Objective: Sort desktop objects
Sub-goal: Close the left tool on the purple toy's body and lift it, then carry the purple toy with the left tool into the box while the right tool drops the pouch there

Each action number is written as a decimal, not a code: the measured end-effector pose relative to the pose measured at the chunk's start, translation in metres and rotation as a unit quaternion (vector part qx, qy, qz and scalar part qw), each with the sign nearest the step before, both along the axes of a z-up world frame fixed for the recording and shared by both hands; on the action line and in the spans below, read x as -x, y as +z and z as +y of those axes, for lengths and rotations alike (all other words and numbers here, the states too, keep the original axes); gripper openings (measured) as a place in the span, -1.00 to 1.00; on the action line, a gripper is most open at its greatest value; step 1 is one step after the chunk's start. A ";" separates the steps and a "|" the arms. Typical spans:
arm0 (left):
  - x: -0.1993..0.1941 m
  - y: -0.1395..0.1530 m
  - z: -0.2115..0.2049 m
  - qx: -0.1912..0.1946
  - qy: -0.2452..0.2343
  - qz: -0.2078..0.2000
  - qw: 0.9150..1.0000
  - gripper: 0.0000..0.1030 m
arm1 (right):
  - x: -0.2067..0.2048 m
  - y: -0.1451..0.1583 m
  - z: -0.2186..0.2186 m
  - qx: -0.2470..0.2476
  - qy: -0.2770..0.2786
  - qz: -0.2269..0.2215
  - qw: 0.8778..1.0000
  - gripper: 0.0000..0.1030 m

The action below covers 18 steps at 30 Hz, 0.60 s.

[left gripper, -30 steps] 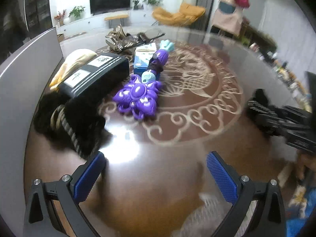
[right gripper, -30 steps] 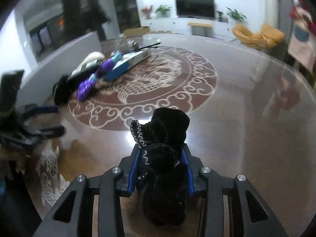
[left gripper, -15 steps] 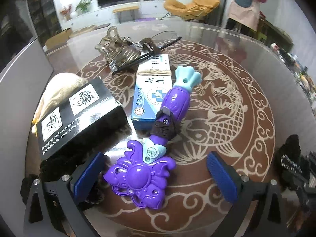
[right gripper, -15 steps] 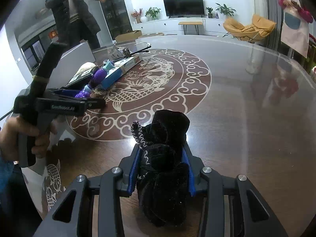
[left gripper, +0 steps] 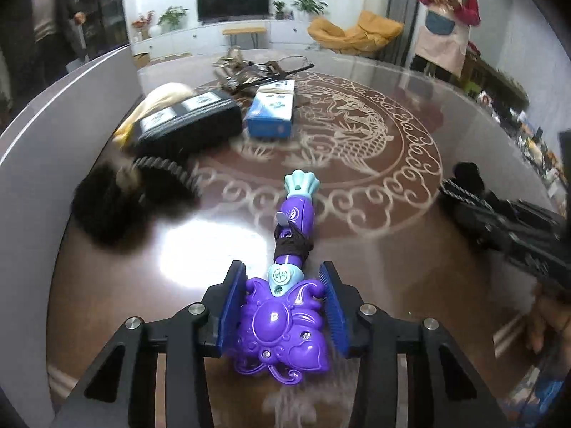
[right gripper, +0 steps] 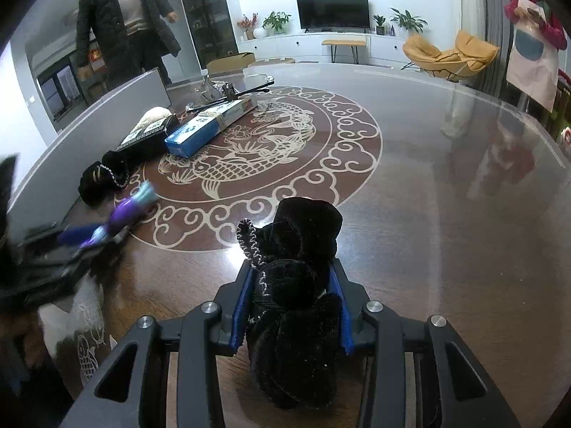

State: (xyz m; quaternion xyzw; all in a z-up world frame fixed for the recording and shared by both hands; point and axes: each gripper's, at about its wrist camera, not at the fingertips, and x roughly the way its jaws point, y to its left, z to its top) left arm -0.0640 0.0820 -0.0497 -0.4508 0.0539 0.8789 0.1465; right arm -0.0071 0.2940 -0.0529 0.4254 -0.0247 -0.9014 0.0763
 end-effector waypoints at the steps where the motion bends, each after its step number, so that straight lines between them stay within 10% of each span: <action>1: -0.006 0.000 -0.002 0.001 0.003 0.007 1.000 -0.19 | 0.000 0.000 -0.002 -0.005 0.001 0.000 1.000 -0.16; 11: -0.006 0.002 -0.027 -0.040 0.015 0.012 0.999 -0.19 | 0.005 -0.001 -0.017 -0.051 0.045 -0.037 0.997 0.39; 14: -0.008 0.009 -0.030 -0.059 0.018 0.026 0.998 -0.19 | 0.003 0.001 -0.016 -0.069 0.035 -0.040 0.996 -0.31; 18: -0.018 0.026 -0.039 -0.085 0.024 0.055 0.995 -0.19 | -0.010 0.008 -0.010 -0.004 0.021 -0.046 0.999 -0.31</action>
